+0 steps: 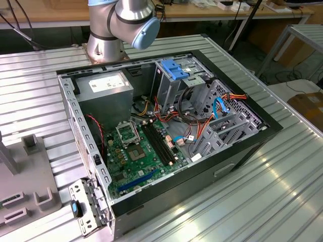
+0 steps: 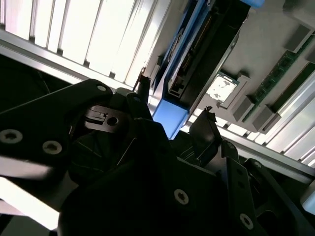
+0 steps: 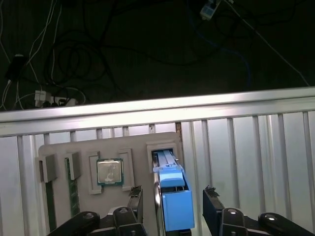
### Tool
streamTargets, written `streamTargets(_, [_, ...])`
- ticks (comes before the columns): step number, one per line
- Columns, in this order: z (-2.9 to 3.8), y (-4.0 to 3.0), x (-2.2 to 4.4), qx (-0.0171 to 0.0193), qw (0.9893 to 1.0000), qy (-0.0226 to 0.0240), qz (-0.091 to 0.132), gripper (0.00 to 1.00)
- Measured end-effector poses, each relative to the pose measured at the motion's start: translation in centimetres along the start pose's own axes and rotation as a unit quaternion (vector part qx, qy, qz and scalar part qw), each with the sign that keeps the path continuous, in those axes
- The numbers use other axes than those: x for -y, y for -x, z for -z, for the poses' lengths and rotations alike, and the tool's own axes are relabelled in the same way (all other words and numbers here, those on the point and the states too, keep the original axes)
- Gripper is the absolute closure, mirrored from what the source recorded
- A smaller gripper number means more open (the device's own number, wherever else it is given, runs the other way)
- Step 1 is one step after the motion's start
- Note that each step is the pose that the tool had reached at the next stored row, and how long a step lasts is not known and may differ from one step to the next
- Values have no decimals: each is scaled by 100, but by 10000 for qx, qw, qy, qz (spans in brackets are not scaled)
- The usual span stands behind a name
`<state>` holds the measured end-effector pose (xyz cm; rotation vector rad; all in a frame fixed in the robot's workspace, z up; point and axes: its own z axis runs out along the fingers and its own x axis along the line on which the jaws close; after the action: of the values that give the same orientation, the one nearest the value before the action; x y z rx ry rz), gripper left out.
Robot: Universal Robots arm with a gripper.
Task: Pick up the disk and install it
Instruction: 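Pick up the disk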
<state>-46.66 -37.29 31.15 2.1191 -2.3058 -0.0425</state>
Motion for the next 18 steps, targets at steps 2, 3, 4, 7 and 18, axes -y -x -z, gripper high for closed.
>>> streamTargets(2, [-28,0,1,-1,10000,-1,14,40])
streamTargets(3, [-34,0,1,-1,10000,-1,17,40])
streamTargets(4, [-40,0,0,-1,10000,-1,22,40])
streamTargets(7, [-48,-1,-2,0,10000,-5,22,40])
streamTargets(18, [-53,-2,-12,0,10000,-6,23,40])
